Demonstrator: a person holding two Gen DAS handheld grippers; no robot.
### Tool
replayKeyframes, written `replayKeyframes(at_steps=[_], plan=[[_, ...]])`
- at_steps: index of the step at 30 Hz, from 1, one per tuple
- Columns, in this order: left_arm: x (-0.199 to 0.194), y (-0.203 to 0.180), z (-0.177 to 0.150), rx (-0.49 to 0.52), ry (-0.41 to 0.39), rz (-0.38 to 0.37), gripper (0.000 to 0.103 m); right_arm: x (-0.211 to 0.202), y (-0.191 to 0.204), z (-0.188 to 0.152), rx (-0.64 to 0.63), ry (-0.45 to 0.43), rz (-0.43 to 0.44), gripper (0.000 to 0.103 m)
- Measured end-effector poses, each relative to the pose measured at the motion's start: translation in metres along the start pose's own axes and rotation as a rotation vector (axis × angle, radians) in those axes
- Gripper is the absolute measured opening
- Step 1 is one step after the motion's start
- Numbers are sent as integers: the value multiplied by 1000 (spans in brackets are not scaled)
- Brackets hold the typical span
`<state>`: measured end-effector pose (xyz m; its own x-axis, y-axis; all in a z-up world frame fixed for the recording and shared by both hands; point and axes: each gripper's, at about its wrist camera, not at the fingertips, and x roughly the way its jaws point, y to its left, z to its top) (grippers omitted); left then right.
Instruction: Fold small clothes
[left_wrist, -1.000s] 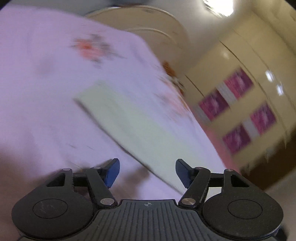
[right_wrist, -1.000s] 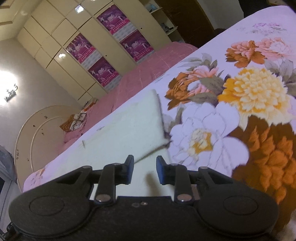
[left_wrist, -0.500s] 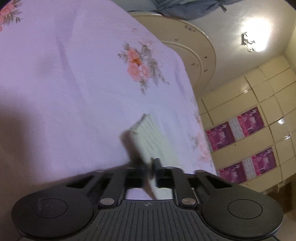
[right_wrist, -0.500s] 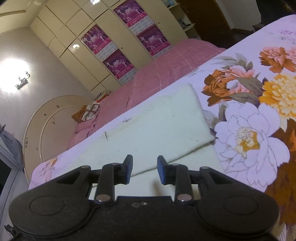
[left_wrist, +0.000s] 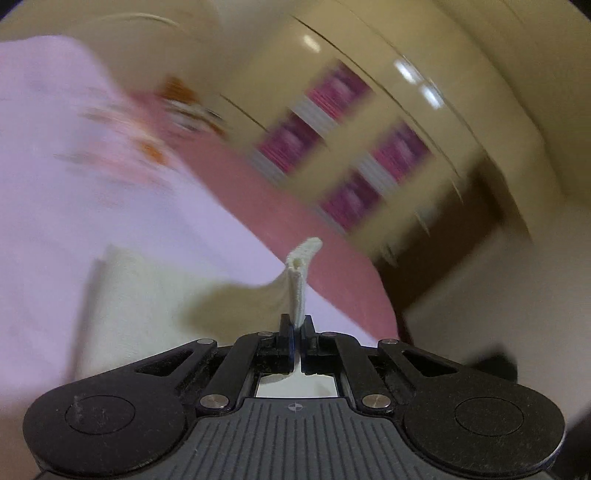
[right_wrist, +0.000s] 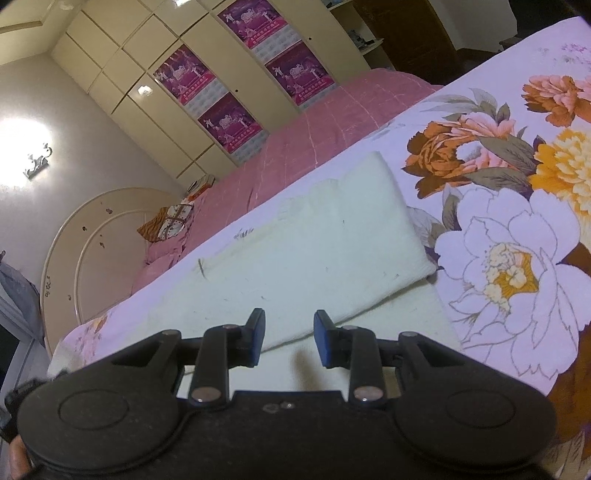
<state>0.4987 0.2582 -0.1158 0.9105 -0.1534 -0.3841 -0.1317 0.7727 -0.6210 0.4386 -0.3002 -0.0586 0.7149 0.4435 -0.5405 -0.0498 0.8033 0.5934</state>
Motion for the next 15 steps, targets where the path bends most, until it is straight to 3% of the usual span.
replayKeyframes(at_steps=[7,15], plan=[[73,-107,-56,214,176,-92,3,-14,-11,4,32,-26,-7,30],[113,-174,-90,353,290,-111,3,-23,-21,15,54,-48,10,32]])
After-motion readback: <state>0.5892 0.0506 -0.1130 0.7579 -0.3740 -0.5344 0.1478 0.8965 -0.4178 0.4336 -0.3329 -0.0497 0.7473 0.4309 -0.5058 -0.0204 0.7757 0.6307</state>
